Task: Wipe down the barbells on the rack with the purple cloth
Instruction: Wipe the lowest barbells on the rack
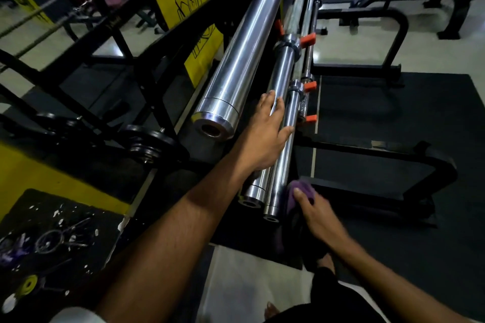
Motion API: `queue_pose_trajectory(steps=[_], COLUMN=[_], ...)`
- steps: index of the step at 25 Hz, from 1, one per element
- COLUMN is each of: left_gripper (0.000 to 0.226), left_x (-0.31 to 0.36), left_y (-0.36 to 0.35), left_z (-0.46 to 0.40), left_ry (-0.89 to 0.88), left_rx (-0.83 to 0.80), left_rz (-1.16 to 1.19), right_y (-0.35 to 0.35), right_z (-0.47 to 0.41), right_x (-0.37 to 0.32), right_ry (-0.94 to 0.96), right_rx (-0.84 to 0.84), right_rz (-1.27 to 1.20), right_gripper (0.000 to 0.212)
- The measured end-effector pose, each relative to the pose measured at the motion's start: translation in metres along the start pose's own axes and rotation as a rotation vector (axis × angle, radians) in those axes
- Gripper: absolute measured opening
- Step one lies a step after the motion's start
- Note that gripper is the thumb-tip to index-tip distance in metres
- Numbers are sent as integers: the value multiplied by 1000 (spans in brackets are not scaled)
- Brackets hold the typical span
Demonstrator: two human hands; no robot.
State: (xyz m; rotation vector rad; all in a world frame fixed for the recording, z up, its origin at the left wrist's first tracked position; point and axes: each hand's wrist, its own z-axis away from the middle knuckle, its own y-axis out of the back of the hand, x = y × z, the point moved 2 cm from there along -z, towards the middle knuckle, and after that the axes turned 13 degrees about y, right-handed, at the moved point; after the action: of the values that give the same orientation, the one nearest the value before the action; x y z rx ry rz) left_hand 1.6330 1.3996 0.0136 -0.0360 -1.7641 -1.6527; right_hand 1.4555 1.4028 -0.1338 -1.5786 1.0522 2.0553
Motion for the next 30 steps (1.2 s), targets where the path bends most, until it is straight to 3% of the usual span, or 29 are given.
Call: queue_pose_trajectory(steps=[2, 4, 7, 9, 13, 17, 20, 25, 28, 30], left_gripper=[66, 64, 61, 60, 60, 59, 59, 54, 53, 54], left_x=[1, 1, 1, 1, 0, -2, -2, 0, -3, -7], left_y=[0, 1, 2, 2, 3, 0, 1, -1, -3, -5], left_z=[0, -1, 0, 2, 2, 0, 0, -1, -5, -8], left_ry=[2, 2, 5, 16, 11, 27, 29, 32, 10, 0], left_rx=[7, 6, 7, -4, 6, 16, 15, 32, 56, 51], left_rz=[23, 46, 53, 55, 72, 51, 52, 60, 108, 125], right_y=[26, 32, -2, -20, -32, -18, 6, 2, -30, -42], right_z=[-21, -41, -72, -70, -35, -76, -130, -161, -97, -47], right_x=[-24, -41, -31, -26, -6, -9, -22, -42, -31, -21], right_ry=[259, 556, 792, 842, 1256, 1170, 983, 698, 712, 811], right_rx=[53, 51, -198, -381, -516, -586, -463, -352, -558, -695], right_rz=[67, 292, 901, 1013, 1070, 992, 1011, 1057, 1111, 1050], right_gripper=[49, 52, 61, 63, 58, 54, 50, 69, 84, 77])
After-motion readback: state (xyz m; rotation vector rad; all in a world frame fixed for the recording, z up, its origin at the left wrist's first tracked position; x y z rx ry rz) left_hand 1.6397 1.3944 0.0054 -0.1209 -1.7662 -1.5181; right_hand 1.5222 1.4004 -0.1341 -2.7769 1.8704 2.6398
